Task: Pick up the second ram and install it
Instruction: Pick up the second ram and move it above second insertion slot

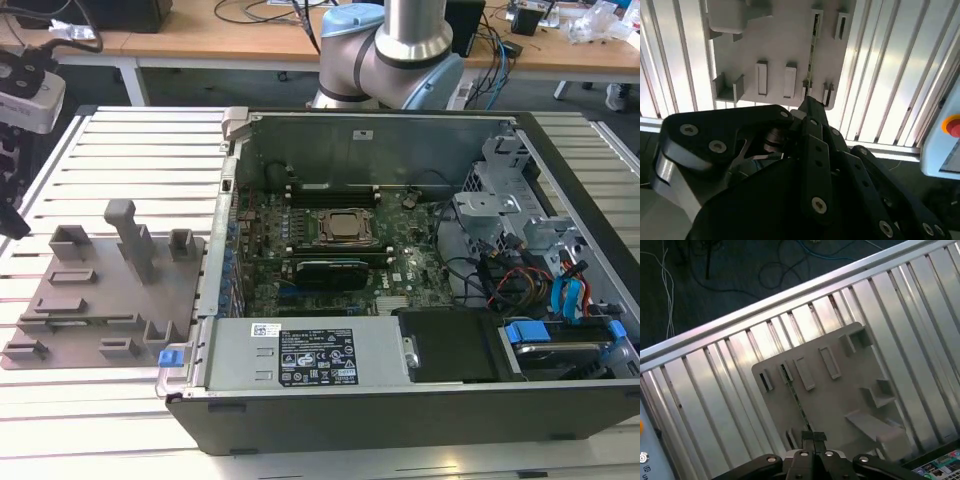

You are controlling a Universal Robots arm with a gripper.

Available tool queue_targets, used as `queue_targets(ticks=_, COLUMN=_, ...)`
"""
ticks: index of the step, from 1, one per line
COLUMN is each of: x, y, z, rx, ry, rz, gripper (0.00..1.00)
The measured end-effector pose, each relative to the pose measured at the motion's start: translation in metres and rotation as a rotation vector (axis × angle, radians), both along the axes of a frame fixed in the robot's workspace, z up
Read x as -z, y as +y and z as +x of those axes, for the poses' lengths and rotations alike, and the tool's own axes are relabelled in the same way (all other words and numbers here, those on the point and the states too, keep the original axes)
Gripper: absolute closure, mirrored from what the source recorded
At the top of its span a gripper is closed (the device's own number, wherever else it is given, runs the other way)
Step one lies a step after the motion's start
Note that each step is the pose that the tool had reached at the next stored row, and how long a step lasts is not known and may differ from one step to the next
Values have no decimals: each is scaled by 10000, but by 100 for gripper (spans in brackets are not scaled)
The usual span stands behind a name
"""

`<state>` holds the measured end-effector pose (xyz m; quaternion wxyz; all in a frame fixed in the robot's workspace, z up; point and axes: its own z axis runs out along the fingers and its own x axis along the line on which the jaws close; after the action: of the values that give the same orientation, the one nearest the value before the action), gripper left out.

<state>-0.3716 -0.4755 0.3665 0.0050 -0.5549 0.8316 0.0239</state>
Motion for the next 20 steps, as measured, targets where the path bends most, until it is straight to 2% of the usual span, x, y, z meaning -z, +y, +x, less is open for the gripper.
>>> queue_targets(ticks=4, x=0, y=0, z=0, rx=-1415, ry=0, rz=-2, gripper=90)
queue_targets(ticks=9, x=0, y=0, z=0, rx=-2907, ry=0, rz=-6, gripper=90)
queue_targets(ticks=13, x=0, y=0, z=0, rx=-3636, ry=12, rz=-80, gripper=90)
queue_targets(ticks=15, x=1, y=3, z=0, rx=-3694, ry=25, rz=-160, gripper=90)
queue_targets(ticks=18, x=0, y=3, z=0, rx=-3693, ry=26, rz=-163, gripper=90)
queue_targets(ticks=20, x=0, y=3, z=0, rx=-3693, ry=27, rz=-166, gripper=77)
